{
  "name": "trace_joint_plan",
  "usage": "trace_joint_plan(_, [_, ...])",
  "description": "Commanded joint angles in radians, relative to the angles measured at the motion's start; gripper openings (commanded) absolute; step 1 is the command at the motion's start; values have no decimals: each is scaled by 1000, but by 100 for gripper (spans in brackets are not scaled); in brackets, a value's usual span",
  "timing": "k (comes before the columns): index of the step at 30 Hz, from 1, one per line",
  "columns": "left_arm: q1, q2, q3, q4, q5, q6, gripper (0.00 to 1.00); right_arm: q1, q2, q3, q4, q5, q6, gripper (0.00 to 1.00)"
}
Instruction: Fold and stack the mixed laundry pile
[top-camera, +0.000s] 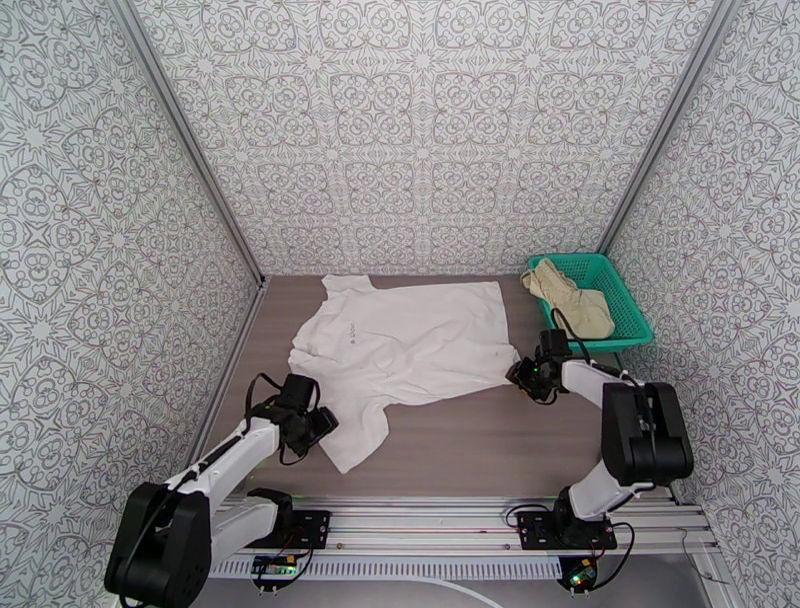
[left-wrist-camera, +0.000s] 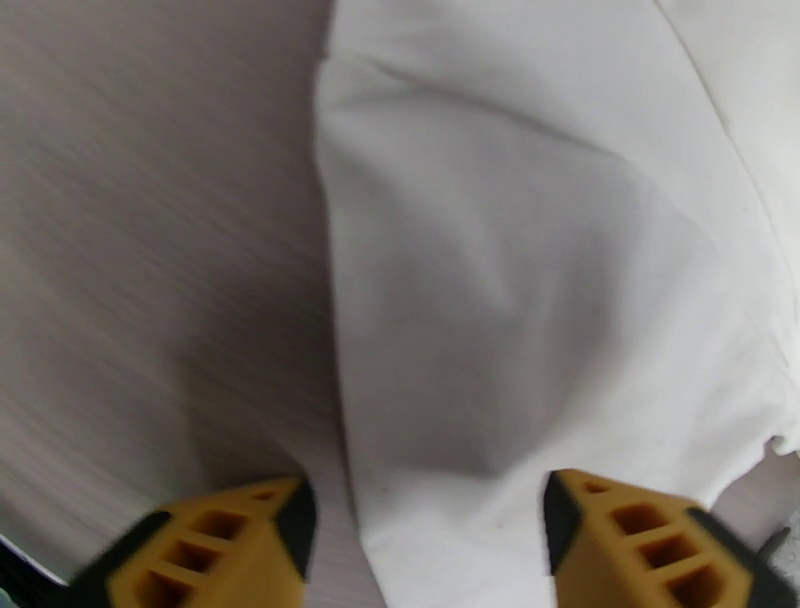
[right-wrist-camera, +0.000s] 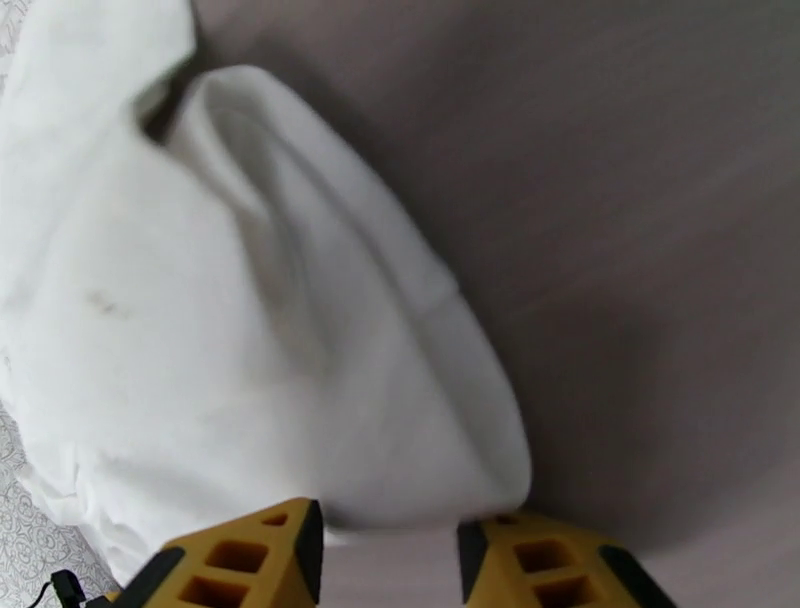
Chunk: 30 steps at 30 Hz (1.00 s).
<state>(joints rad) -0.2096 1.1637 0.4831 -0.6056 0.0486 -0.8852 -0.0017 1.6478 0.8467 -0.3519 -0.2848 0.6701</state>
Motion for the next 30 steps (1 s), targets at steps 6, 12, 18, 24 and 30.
trace_joint_plan(6, [-77,57,-26,514,43,-1,0,17,-8,17,54,20,-14,10])
trace_joint_plan(12, [-81,-125,-17,495,-36,64,0,17,-166,29,-18,42,-59,0])
trace_joint_plan(18, [-70,-332,83,360,-59,157,0,17,-353,78,-130,67,-95,0])
trace_joint_plan(24, [-71,-449,411,120,-38,329,0,17,-510,226,-310,79,-126,0])
trace_joint_plan(30, [-71,-455,802,-98,-64,543,0,17,-593,458,-524,104,-168,0])
